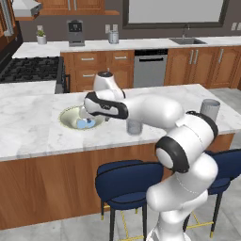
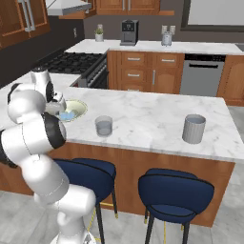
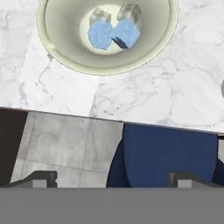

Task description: There are four ice cubes in the ice bowl. Place two ice cubes in each glass of water.

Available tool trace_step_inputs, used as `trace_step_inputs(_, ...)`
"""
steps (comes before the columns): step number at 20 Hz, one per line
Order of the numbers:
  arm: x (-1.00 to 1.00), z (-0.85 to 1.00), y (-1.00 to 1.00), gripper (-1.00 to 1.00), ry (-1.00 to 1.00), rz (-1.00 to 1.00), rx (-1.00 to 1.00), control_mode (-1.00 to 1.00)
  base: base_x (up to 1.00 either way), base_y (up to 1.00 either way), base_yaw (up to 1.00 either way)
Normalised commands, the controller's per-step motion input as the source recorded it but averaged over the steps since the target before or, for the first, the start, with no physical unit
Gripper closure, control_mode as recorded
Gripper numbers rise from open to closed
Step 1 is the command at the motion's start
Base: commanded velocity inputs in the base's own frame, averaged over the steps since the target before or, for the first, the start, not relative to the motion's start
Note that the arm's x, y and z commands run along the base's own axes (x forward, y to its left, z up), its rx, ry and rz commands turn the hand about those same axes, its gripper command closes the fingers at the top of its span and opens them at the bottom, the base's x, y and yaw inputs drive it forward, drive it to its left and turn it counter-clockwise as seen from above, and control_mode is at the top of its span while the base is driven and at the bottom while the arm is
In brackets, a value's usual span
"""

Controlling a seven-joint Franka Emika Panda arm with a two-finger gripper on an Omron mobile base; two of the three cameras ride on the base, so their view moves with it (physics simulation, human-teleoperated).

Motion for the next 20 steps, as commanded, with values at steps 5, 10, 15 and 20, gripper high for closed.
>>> trace_step_inputs(5, 0.11, -0.23, 0.14, -1.0, 0.11, -0.04, -0.01, -1.0, 0.0, 0.0, 0.0)
trace_step_inputs(10, 0.37, -0.23, 0.03, -1.0, 0.05, -0.12, -0.01, -1.0, 0.0, 0.0, 0.0)
trace_step_inputs(15, 0.39, -0.3, 0.17, -1.0, 0.04, -0.15, -0.04, -1.0, 0.0, 0.0, 0.0)
trace_step_inputs(20, 0.31, -0.24, 0.31, -1.0, 0.03, -0.14, -0.04, -1.0, 0.0, 0.0, 0.0)
